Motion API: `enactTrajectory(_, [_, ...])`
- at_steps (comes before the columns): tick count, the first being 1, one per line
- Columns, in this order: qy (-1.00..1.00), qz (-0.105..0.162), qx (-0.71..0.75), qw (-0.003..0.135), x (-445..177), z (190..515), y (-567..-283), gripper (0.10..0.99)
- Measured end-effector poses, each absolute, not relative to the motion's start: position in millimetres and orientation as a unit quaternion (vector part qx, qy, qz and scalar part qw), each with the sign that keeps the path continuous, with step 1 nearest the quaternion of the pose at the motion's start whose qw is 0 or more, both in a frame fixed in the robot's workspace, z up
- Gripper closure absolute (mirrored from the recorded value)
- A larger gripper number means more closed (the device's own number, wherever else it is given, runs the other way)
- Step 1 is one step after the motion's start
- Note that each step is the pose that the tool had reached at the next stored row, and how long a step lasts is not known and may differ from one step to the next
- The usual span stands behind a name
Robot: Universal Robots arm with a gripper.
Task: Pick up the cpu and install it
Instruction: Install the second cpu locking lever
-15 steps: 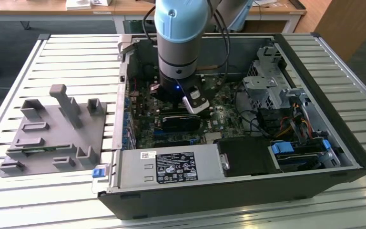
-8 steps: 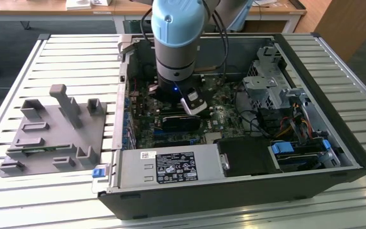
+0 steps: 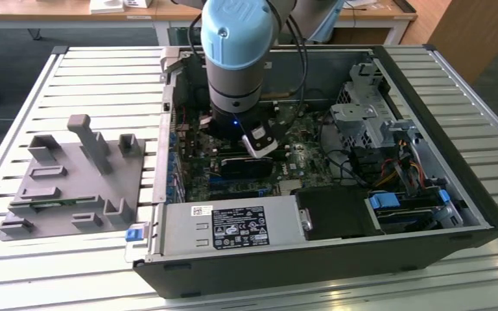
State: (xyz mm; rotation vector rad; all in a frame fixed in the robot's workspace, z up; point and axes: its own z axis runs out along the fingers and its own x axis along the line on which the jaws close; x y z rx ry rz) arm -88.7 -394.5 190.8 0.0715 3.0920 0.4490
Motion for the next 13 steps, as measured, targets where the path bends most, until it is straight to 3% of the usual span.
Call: enactTrajectory(13, [0.989,0.146,0.023,0.008,-89,204,-394,0.98])
